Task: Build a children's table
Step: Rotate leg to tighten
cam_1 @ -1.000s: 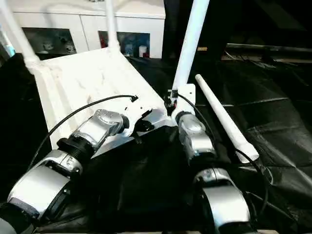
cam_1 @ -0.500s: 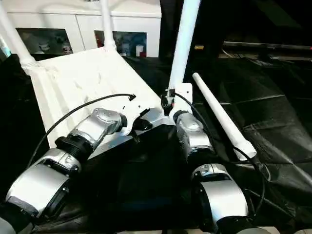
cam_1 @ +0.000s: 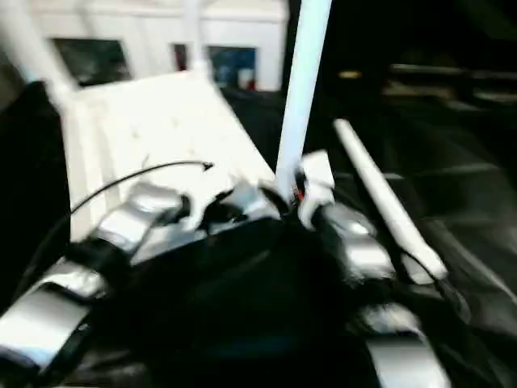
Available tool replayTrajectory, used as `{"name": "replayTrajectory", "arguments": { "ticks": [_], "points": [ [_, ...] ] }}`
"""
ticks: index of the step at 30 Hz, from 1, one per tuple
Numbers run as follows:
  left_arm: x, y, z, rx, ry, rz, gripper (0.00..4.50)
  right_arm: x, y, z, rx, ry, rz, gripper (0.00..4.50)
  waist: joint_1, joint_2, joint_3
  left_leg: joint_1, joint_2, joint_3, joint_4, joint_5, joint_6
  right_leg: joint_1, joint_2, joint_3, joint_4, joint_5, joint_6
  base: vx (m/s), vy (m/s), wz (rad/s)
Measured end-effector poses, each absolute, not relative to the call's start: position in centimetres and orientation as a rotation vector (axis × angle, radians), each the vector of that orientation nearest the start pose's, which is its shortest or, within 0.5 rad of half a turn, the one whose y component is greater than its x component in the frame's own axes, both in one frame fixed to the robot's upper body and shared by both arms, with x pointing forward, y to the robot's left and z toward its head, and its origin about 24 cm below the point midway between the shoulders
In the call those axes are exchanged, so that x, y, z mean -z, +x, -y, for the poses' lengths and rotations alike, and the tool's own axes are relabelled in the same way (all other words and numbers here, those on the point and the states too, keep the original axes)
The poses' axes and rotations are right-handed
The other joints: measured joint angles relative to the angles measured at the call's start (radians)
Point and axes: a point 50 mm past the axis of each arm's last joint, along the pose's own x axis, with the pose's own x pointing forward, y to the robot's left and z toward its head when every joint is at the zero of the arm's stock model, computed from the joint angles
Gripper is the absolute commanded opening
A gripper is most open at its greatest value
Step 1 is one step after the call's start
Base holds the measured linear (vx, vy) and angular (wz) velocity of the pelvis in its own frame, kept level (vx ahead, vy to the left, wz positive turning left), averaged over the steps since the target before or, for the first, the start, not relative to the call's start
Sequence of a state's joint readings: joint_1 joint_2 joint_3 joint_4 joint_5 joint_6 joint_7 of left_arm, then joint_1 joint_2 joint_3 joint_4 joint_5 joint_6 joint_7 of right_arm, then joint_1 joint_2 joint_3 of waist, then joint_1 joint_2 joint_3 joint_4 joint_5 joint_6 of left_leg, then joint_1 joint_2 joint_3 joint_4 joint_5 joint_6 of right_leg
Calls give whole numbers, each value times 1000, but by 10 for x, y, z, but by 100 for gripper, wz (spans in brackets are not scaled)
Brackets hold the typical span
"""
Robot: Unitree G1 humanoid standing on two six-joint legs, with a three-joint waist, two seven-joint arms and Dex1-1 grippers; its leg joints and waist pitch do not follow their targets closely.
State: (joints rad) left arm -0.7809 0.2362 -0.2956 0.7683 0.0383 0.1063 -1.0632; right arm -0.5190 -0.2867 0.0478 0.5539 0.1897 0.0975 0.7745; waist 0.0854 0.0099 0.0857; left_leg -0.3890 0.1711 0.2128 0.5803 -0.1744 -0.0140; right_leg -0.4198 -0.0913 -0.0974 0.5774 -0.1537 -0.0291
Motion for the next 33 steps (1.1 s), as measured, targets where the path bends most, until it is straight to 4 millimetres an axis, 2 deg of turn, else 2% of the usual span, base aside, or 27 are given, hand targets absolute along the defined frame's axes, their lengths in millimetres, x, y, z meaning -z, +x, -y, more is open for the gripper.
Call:
{"name": "replayTrajectory", "arguments": {
  "ticks": [4,8,12,16,18,19,22,23,27,33],
  "points": [
    [-74,340,-96,1320,419,-372,0,-66,324,158,-888,-98,-194,379,19,1,0,-5,3,2,6,0,0,-3,0,0,3,0,0,0,0,0],
    [-75,331,-101,1420,429,-372,0,-69,310,160,-1020,-154,-228,379,31,1,0,-4,4,4,10,-3,-4,2,-1,1,3,0,0,0,0,0],
    [-77,326,-105,1476,437,-376,0,-71,303,166,-1090,-206,-266,379,32,1,-1,-4,4,12,10,-2,-4,5,-2,8,3,0,1,0,0,0],
    [-78,326,-106,1490,440,-376,0,-72,301,165,-1110,-215,-269,379,31,1,-1,-3,4,13,12,-2,-4,9,-2,10,4,1,1,0,0,0],
    [-78,326,-106,1491,440,-376,0,-71,299,165,-1115,-214,-273,365,31,1,-1,-3,4,12,13,-2,-4,10,-2,10,4,1,1,0,0,0],
    [-78,326,-106,1492,440,-376,0,-70,298,165,-1116,-213,-278,344,31,1,-1,-3,4,12,13,-2,-3,10,-2,10,4,1,1,0,0,0],
    [-76,325,-106,1493,437,-380,0,-68,297,167,-1111,-213,-293,338,31,1,-1,-4,4,12,14,-1,-2,10,-2,10,5,0,2,0,0,0],
    [-76,324,-106,1494,436,-381,0,-68,297,167,-1110,-214,-297,312,31,1,-1,-4,4,12,14,-1,-2,9,-2,9,6,0,3,0,0,0],
    [-76,324,-106,1497,435,-381,0,-67,297,167,-1107,-215,-296,285,32,1,-1,-4,5,11,17,-1,-1,9,-3,9,9,-2,5,0,0,0],
    [-76,323,-107,1504,436,-385,0,-67,295,167,-1110,-211,-295,278,31,1,-1,-4,5,11,22,-1,-1,9,-4,10,16,-3,8,0,0,0]
  ]
}}
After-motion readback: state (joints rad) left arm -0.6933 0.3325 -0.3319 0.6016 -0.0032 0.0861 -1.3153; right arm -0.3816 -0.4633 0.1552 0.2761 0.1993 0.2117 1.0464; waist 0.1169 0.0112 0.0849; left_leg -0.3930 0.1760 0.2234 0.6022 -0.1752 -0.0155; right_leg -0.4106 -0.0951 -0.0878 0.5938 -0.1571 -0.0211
